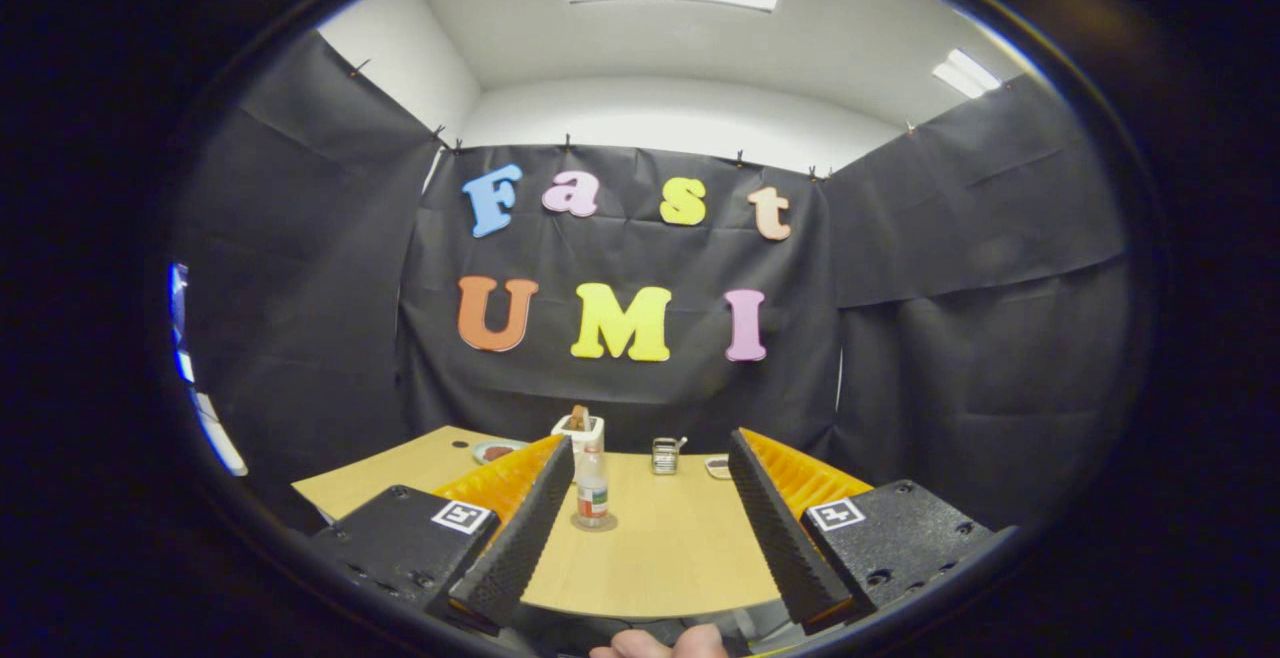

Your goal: Take the bottle from table, then pour the juice into the cup, finally place the bottle on the coaster

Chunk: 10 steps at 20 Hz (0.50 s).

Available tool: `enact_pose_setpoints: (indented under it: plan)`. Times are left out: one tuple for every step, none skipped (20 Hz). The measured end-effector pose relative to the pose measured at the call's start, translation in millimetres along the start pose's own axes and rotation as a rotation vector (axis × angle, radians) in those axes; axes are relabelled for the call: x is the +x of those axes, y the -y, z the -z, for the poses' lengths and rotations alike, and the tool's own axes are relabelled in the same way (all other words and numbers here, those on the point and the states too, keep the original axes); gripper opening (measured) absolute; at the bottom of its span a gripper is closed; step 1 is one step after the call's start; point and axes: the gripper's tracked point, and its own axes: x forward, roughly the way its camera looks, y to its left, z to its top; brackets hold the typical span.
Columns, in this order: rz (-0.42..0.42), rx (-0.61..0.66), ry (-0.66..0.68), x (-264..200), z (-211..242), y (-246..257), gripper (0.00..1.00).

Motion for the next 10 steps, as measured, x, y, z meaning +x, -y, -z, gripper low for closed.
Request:
enact_pose_setpoints:
  plan:
    - [0.003, 0.0, 0.004, -1.6, -0.9, 0.5, 0.99]
    - [0.007, -0.003, 0.004, -2.8, -1.7, 1.9, 0.99]
    - [0.01, -0.005, 0.002, -3.1, 0.6, 3.1, 0.99]
    - [0.011, -0.007, -0.004, -3.9, 1.8, 4.1, 0.99]
    - [0.011, -0.005, -0.006, -4.7, 2.3, 4.8, 0.99]
    - [0.01, -0.007, -0.01, -4.9, 2.0, 5.5, 0.99]
    - [0.009, -0.005, -0.008, -4.6, 2.0, 4.9, 0.99]
    - [0.01, -0.009, -0.01, -4.3, 1.2, 5.4, 0.99]
    - [0.01, -0.011, -0.012, -4.8, 3.5, 5.7, 0.99]
    - [0.01, -0.015, -0.016, -4.4, 4.8, 5.4, 0.99]
